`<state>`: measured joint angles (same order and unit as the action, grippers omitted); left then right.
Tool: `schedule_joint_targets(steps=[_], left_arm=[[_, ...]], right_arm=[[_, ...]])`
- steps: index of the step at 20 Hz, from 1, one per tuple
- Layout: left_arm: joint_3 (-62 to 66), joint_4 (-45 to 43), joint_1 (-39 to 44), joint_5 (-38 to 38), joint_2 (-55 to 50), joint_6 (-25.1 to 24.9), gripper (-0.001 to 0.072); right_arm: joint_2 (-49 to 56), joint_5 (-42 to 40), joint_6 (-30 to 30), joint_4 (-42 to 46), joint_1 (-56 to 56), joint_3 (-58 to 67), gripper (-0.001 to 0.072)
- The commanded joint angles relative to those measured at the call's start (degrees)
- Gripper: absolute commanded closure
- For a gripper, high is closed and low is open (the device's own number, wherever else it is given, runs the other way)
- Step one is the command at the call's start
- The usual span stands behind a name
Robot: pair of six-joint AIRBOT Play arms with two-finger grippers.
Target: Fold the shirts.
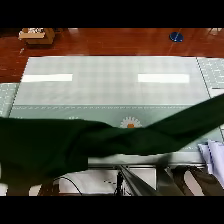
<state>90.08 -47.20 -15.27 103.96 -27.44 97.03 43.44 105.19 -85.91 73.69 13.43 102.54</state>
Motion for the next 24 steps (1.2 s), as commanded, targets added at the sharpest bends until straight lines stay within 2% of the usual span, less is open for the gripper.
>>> schedule_joint_targets(steps=[1, 4, 6, 10, 13, 14, 19, 24], left_arm=[[-14.80, -1.05, -0.07, -0.31, -0.52, -5.81, 0.0685], [-29.03, 0.09, -0.04, -14.14, -2.47, -12.00, 0.0685], [-34.75, 5.01, -0.07, -22.08, -6.93, -17.70, 0.0684], [-36.52, 17.94, -0.04, -30.88, -20.15, -30.21, 0.0684], [-36.52, 21.03, 0.37, -38.88, -28.85, -32.70, 0.0684], [-36.52, 21.16, 0.92, -39.58, -31.71, -33.42, 0.0684], [-36.52, 21.14, 6.01, -41.03, -46.36, -36.13, 0.0684], [-36.33, 21.59, 11.06, -42.93, -56.50, -36.15, 0.0684]], right_arm=[[4.31, -0.02, 1.92, -0.37, -0.09, -12.63, 0.0678], [10.64, -7.63, 2.69, -2.27, -0.09, -18.86, 0.0679], [15.58, -12.66, 3.61, -4.15, -0.09, -18.84, 0.0678], [23.19, -30.69, 5.03, -9.11, -0.09, -18.84, 0.0678], [28.17, -42.64, 5.14, -13.53, -0.09, -18.86, 0.0678], [30.32, -44.39, 5.11, -14.82, -0.09, -18.86, 0.0678], [41.83, -40.94, 5.18, -14.97, -0.09, -18.86, 0.0677], [49.62, -35.19, 6.56, -14.97, -0.09, -18.86, 0.0676]])
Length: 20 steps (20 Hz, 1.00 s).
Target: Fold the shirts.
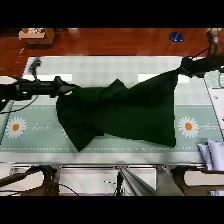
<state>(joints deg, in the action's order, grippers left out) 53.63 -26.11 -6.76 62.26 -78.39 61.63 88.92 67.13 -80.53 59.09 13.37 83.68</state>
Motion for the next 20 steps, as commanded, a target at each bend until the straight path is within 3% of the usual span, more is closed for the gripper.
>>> schedule_joint_targets(steps=[1, 2, 3, 4, 5, 7, 8, 9, 11, 13, 14, 16, 20], left_arm=[[0.15, 0.96, 3.15, -1.25, -6.51, -0.98, 0.0682], [0.15, 1.73, 3.21, -1.22, -6.82, -2.05, 0.0671], [0.50, 1.79, 2.60, -0.92, -6.69, -2.51, 0.0569], [1.60, 1.75, 1.14, 0.85, -6.56, -2.43, 0.0322], [3.21, 1.73, -1.01, 4.11, -6.43, -2.43, 0.0170], [7.52, 1.55, -7.48, 15.17, -6.34, -1.27, 0.0177], [8.98, 0.09, -11.39, 19.98, -5.88, 2.78, 0.0283], [9.27, -2.08, -14.95, 22.99, -4.63, 3.63, 0.0334], [7.02, -9.55, -21.38, 25.49, 0.28, 4.09, 0.0332], [0.68, -14.19, -26.60, 24.61, 6.69, 2.71, 0.0324], [-3.78, -14.62, -29.05, 23.37, 9.33, 2.69, 0.0297], [-11.58, -14.67, -31.91, 20.20, 11.54, 1.40, 0.0182], [-18.80, -16.26, -30.93, 16.96, 8.35, -1.60, 0.0167]], right_arm=[[4.66, 3.48, 3.10, -0.57, -0.02, 0.00, 0.0675], [4.70, 3.65, 4.96, -0.79, 0.00, 0.00, 0.0623], [4.33, 4.20, 6.64, -0.98, 0.02, 0.24, 0.0466], [3.72, 5.70, 8.83, -1.18, 0.33, 0.98, 0.0346], [2.75, 8.26, 11.32, -0.79, 0.87, 2.29, 0.0327], [-0.07, 14.67, 11.96, 4.50, 2.21, 5.29, 0.0330], [-2.54, 15.23, 9.31, 8.41, 3.56, 5.33, 0.0331], [-4.70, 15.85, 7.23, 13.81, 4.66, 5.07, 0.0337], [-9.73, 15.78, 4.02, 20.85, 8.39, 0.70, 0.0361], [-15.08, 14.19, 4.55, 17.79, 14.78, -9.53, 0.0357], [-17.49, 13.31, 5.33, 15.45, 18.25, -15.85, 0.0301], [-20.96, 11.37, 8.13, 8.07, 23.93, -27.08, 0.0225], [-23.82, 10.73, 13.62, 1.73, 26.49, -37.90, 0.0217]])
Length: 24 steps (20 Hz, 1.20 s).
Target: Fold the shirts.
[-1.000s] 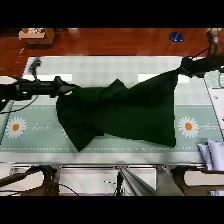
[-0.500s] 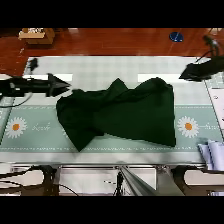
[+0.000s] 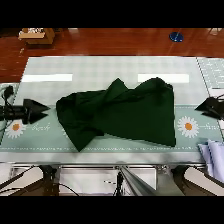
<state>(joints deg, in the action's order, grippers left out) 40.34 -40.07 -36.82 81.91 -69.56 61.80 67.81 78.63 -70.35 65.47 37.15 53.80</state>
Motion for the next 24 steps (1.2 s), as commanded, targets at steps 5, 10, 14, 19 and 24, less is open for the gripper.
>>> schedule_joint_targets(steps=[5, 10, 14, 19, 24], left_arm=[[-5.88, -3.69, 3.58, -9.38, -5.68, -1.77, 0.0168], [-5.88, -3.08, 7.91, -13.35, -10.36, -1.75, 0.0167], [-5.75, 3.48, 14.47, -17.29, -13.84, -2.80, 0.0176], [-5.75, 4.07, 15.98, -17.84, -14.27, -3.28, 0.0682], [-5.73, 4.11, 14.93, -13.27, -14.05, -5.99, 0.0683]], right_arm=[[-2.80, -1.29, 3.87, -5.18, 2.62, -8.83, 0.0219], [-2.80, -1.75, 4.26, -5.22, 2.62, -8.83, 0.0220], [-2.82, -0.94, 4.24, -6.97, 2.62, -8.81, 0.0220], [-2.80, 2.14, 4.50, -10.47, 2.69, -8.81, 0.0217], [-2.80, 4.52, 2.29, 0.24, 4.90, -13.75, 0.0215]])
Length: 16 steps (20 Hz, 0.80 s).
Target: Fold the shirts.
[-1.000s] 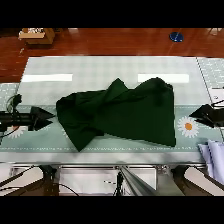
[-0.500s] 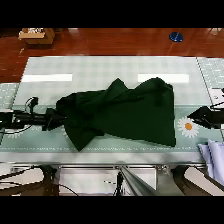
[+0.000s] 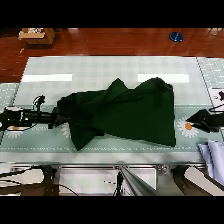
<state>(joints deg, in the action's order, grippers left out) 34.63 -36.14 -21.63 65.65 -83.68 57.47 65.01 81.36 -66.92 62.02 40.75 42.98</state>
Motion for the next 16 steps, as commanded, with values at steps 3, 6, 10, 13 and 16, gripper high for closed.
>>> schedule_joint_targets(steps=[3, 6, 10, 13, 16], left_arm=[[-0.02, 0.17, -0.24, 4.07, 0.28, -2.84, 0.0683], [-0.02, 0.20, -0.24, 4.07, 0.37, -2.86, 0.0683], [-0.02, 0.20, -0.24, 4.09, 0.39, -2.89, 0.0683], [-0.02, 0.20, -0.26, 4.02, 0.39, -4.37, 0.0683], [-0.02, 0.20, -0.24, 4.11, 0.39, -4.37, 0.0683]], right_arm=[[0.00, 1.99, -0.66, 4.55, 1.57, -9.60, 0.0215], [0.00, 1.07, 0.22, 4.11, 1.51, -14.58, 0.0216], [0.17, -3.54, 0.50, 0.42, 0.87, -18.82, 0.0218], [0.15, -3.87, -0.42, 0.15, -4.79, -18.82, 0.0217], [0.17, -11.52, -7.56, -2.54, -11.74, -18.82, 0.0270]])
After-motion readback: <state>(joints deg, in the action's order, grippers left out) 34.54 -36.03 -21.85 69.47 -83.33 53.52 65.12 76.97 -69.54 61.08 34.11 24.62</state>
